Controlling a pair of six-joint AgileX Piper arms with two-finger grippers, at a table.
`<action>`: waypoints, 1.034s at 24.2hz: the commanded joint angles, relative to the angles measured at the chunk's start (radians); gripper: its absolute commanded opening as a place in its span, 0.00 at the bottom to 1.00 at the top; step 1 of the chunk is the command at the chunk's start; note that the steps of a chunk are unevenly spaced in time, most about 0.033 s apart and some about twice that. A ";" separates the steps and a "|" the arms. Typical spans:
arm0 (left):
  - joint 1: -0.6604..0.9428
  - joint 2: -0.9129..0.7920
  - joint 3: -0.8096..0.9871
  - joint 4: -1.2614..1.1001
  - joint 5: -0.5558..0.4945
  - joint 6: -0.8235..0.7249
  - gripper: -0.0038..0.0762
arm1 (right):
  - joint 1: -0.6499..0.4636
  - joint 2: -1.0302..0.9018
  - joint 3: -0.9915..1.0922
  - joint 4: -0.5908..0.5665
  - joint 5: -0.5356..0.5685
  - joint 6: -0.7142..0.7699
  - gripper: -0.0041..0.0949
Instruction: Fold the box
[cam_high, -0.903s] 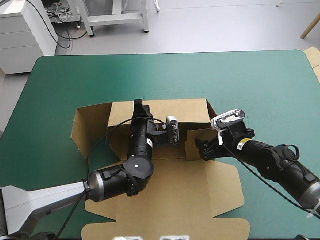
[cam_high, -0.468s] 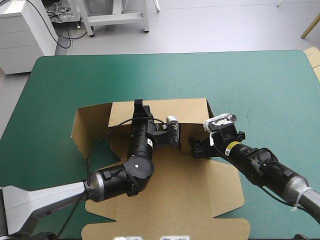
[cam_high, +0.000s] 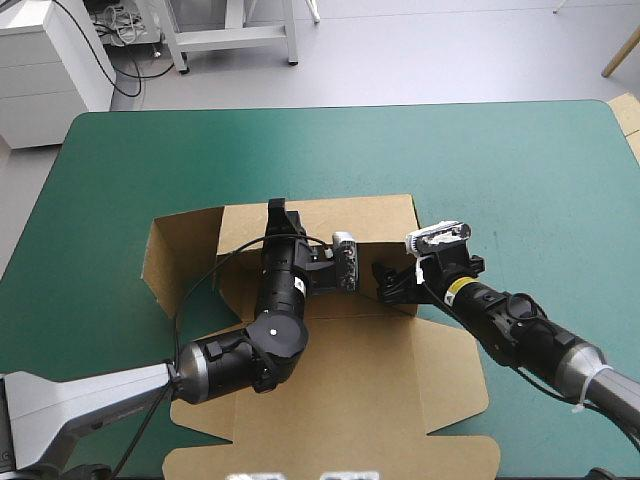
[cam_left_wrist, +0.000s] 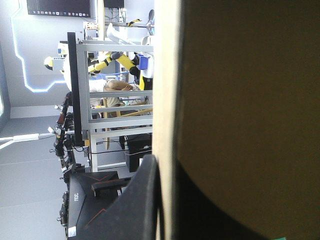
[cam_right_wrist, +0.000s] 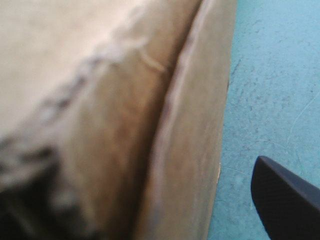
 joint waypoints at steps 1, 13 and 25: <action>-0.004 -0.037 -0.021 0.030 0.035 -0.014 0.04 | -0.001 -0.054 -0.025 -0.002 -0.053 -0.002 0.91; -0.004 -0.037 -0.021 0.030 -0.001 -0.014 0.04 | -0.001 -0.098 -0.024 0.017 0.008 -0.001 0.53; -0.004 -0.037 -0.021 0.079 0.005 -0.014 0.05 | -0.001 -0.102 -0.024 0.015 0.033 -0.006 0.03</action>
